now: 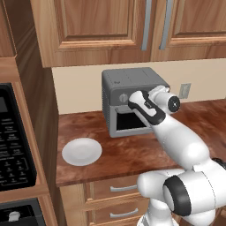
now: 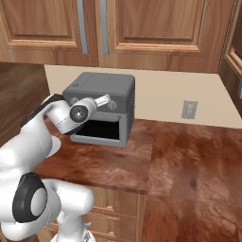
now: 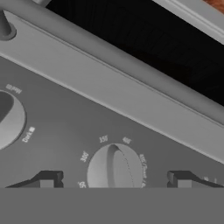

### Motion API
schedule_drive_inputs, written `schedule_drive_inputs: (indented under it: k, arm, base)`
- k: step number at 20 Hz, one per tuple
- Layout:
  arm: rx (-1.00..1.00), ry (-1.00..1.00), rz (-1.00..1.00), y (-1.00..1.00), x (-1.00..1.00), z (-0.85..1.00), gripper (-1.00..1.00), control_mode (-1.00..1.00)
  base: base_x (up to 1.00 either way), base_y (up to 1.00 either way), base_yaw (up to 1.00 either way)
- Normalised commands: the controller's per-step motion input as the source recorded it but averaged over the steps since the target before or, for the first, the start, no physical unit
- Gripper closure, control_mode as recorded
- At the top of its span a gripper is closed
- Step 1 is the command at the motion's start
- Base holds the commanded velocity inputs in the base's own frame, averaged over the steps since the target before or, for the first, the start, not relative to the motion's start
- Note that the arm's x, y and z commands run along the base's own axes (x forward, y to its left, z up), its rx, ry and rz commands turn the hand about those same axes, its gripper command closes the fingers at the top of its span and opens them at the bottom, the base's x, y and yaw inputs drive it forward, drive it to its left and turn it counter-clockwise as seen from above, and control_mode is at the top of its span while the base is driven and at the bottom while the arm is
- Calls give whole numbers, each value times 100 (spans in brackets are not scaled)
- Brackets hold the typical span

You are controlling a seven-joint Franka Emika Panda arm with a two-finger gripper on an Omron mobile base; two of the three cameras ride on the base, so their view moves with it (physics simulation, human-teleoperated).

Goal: Pull the toaster oven rack outwards. Pick up the baguette from the plate and place it on the toaster oven rack. Close the toaster oven door fully and set the temperature to the lowest setting.

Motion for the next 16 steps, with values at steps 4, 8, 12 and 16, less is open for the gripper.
schedule_drive_inputs:
  k: [4,8,12,16]
  arm:
    - [0,0,0,0,0,0,-100,-100]
    - [0,0,0,0,0,0,-100,-100]
    - [0,0,0,0,0,0,-100,-100]
    - [0,0,0,0,0,0,-100,-100]
  base:
    - [0,0,0]
    - [0,0,0]
    - [0,0,0]
    - [0,0,0]
